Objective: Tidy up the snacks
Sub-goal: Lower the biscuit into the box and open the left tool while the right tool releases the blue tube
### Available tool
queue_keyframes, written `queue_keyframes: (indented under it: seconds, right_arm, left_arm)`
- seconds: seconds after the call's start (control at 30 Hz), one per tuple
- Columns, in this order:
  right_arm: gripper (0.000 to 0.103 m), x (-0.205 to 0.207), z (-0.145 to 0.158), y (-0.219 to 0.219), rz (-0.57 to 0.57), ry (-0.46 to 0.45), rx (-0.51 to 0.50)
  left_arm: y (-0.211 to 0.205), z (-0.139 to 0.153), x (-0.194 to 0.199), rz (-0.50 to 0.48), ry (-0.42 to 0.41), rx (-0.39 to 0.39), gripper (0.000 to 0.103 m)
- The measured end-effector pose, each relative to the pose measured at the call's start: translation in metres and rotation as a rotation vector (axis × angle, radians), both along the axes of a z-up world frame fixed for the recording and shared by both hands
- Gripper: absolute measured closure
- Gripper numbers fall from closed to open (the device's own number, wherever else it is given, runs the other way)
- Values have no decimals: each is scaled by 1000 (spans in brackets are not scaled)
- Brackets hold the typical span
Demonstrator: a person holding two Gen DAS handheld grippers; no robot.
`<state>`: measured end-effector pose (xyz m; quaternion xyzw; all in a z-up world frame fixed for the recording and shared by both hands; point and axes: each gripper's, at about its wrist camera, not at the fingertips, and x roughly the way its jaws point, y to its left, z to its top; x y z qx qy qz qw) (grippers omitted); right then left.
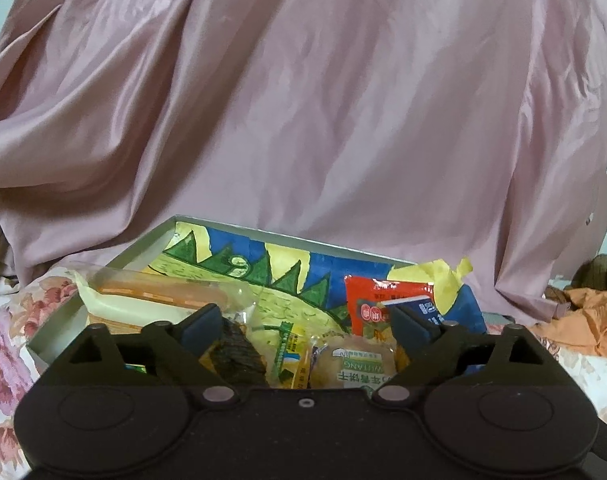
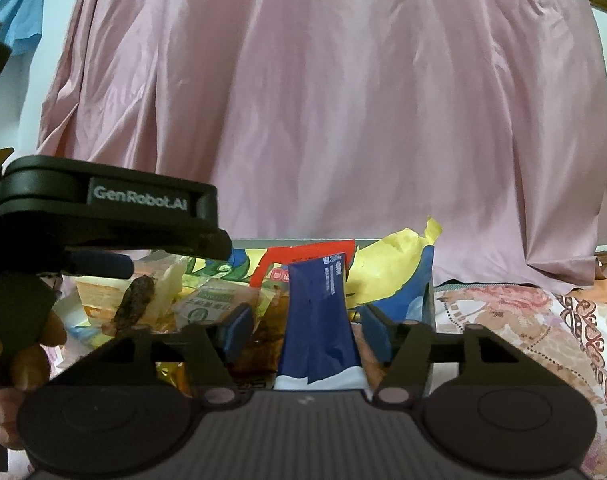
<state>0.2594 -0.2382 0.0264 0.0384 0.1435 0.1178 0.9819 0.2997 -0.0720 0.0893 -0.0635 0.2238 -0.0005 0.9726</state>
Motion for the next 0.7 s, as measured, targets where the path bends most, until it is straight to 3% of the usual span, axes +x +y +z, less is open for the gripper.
queue_keyframes:
  seconds: [0.13,0.4,0.7]
  right_arm:
    - [21,-1,2,-1,-3,-11,3]
    - [7,-9,5,3,-18,-42,-20]
    - [0,-24,11,10,-33,-102,-59]
  left_arm:
    - [2,4,-6,15,-30,-2,1]
    - [9,7,-19,39,-67,20,1]
    - [34,10,-45,102,-86,-5,1]
